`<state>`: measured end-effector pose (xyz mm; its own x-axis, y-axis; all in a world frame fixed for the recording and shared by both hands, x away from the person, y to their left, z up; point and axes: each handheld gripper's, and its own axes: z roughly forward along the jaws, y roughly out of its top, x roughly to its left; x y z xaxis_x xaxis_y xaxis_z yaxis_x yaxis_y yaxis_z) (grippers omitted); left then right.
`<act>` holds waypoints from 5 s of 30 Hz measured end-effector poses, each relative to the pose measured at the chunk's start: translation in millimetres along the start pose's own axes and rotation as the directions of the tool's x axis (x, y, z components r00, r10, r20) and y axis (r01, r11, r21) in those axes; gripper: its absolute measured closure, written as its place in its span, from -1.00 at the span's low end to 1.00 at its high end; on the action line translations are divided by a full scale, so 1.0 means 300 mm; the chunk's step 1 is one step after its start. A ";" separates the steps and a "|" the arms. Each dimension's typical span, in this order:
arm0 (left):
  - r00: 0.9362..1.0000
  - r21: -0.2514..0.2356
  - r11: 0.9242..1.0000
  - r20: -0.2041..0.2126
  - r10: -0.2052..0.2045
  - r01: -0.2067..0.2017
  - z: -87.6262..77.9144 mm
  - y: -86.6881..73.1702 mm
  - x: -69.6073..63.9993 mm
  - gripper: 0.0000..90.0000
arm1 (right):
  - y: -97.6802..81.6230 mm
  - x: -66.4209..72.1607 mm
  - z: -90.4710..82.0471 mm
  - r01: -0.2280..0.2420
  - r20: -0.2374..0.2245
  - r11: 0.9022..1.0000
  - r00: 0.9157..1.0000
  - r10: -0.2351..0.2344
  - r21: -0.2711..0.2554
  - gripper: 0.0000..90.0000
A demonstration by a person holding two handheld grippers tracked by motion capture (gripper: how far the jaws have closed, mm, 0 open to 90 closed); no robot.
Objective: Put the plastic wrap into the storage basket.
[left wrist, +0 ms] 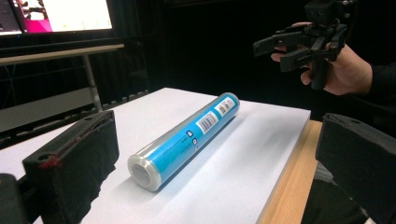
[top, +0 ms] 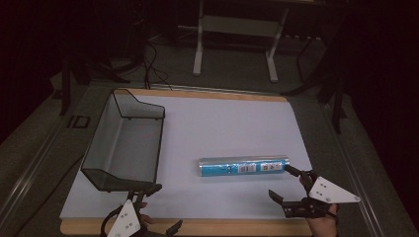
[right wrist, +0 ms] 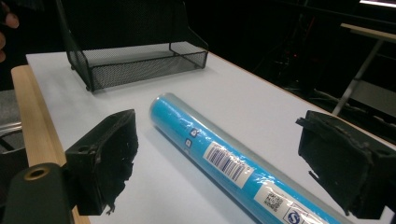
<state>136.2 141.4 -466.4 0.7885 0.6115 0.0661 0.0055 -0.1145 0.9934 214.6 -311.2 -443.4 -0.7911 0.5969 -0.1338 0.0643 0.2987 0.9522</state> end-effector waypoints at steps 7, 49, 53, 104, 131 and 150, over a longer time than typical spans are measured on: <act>1.000 -0.001 1.000 -0.003 0.002 -0.002 0.001 0.000 0.002 -0.99 | -0.003 -0.002 0.008 0.004 -0.020 1.000 1.000 -0.004 0.021 -0.74; 1.000 0.002 1.000 -0.030 -0.008 0.008 -0.001 -0.003 0.006 -0.99 | -0.062 -0.178 0.184 0.171 -0.202 0.903 0.975 -0.097 0.395 -0.64; 1.000 0.004 1.000 -0.030 -0.009 0.010 -0.001 -0.004 0.005 -0.99 | -0.048 -0.200 0.206 0.222 -0.233 0.889 0.963 -0.136 0.400 -0.63; 0.999 0.036 0.999 -0.048 -0.023 0.024 -0.023 -0.015 -0.005 -0.99 | 0.112 -0.173 0.645 0.546 -0.537 0.437 0.829 -0.157 0.715 -0.75; 0.999 0.043 0.999 -0.044 -0.023 0.025 -0.024 -0.017 -0.009 -0.99 | 0.017 -0.133 0.794 0.662 -0.657 0.269 0.744 -0.122 0.700 -0.42; 0.999 0.046 0.999 -0.034 -0.026 0.028 -0.021 -0.018 -0.008 -0.99 | 0.004 -0.112 0.813 0.654 -0.657 0.216 0.751 -0.070 0.725 -0.30</act>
<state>130.3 145.5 -471.4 0.7668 0.6404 0.0432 0.0556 -0.1333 0.9895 389.6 -149.2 -504.7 -0.9980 -0.0616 0.0137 -0.0625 0.9948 -0.0808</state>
